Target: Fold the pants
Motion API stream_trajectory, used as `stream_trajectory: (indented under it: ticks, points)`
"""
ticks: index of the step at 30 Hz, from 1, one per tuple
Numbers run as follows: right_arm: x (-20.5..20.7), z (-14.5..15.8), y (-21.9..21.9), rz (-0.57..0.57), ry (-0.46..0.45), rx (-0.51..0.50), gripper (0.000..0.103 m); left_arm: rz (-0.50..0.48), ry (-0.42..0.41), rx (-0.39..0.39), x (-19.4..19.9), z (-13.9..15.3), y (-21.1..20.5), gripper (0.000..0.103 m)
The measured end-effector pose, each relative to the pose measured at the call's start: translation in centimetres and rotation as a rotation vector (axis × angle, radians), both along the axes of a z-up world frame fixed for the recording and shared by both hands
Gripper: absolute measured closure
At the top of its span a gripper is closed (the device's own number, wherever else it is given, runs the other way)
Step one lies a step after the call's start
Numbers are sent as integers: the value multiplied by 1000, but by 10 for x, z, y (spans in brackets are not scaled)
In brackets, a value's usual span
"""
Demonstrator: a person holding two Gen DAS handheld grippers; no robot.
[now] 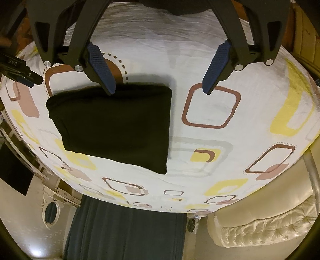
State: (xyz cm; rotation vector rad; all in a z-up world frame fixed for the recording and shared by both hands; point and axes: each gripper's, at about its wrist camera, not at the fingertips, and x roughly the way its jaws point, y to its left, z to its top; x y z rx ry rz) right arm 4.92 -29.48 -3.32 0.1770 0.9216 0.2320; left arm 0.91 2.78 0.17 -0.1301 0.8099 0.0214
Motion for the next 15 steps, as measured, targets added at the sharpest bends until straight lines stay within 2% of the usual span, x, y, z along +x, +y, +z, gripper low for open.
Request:
stream_trajectory:
  ticks: [2, 4, 5, 7, 9, 11, 12, 15]
  points:
    - [0, 0, 0, 1, -1, 1, 19, 28, 23, 11, 0, -1, 1, 14]
    - [1, -1, 0, 2, -2, 4, 19, -3, 19, -29, 2, 0, 3, 14]
    - [1, -1, 0, 4, 0, 9, 19, -12, 11, -19, 3, 3, 2, 14]
    - [2, 0, 1, 16, 5, 25, 19, -35, -40, 46, 3, 14, -2, 14]
    - [4, 3, 1, 27, 11, 47, 19, -8, -92, 100, 11, 26, 5, 14]
    - [12, 12, 1, 44, -5, 61, 19, -7, -99, 67, 31, 31, 21, 14]
    - [18, 18, 0, 47, -16, 67, 15, 14, -71, 53, 52, 30, 35, 14]
    - [59, 38, -13, 28, -67, 89, 12, 127, -42, 50, 110, 23, 75, 14]
